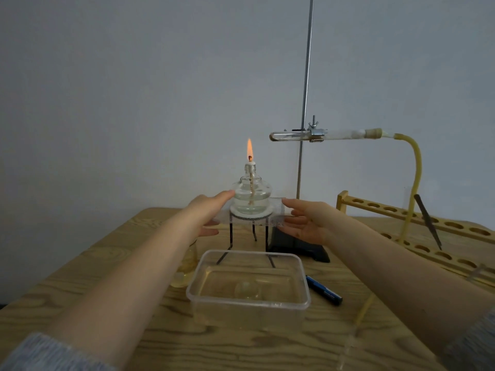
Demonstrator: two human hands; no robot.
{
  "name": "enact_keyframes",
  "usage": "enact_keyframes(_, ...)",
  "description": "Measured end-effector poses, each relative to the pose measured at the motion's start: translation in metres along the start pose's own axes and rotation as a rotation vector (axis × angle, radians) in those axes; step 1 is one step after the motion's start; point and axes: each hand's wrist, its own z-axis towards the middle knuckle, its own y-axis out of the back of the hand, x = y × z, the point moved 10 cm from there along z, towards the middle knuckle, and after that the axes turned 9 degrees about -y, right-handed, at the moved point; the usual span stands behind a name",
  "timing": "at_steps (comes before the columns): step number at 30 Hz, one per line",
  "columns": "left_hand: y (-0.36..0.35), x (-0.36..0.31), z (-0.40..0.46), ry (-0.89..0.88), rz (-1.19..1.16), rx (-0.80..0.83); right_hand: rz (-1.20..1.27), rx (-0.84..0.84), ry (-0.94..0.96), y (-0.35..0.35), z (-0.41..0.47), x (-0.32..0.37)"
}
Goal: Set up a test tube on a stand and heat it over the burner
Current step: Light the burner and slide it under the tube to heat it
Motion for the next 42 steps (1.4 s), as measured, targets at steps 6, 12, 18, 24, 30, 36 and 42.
enact_keyframes(6, 0.004, -0.002, -0.023, -0.042, 0.054, -0.044, -0.021, -0.008, 0.035, 0.013, -0.017, -0.003)
enact_keyframes(12, 0.004, -0.017, -0.048, -0.187, 0.297, -0.084, -0.121, -0.031, 0.052, 0.028, -0.034, -0.011)
enact_keyframes(18, -0.019, -0.016, -0.072, -0.31, 0.388, -0.011, -0.463, -0.086, 0.066, 0.045, -0.048, -0.028)
enact_keyframes(24, -0.052, -0.006, -0.092, -0.412, 0.53, 0.167, -1.114, -0.22, 0.125, 0.065, -0.059, -0.043)
enact_keyframes(30, -0.076, 0.003, -0.105, -0.466, 0.726, 0.274, -1.49, -0.322, 0.108, 0.081, -0.058, -0.056)
enact_keyframes(36, -0.08, 0.015, -0.106, -0.448, 0.856, 0.286, -1.783, -0.346, 0.134, 0.088, -0.056, -0.071)
enact_keyframes(42, -0.081, 0.018, -0.108, -0.471, 0.913, 0.264, -1.854, -0.348, 0.201, 0.095, -0.05, -0.079)
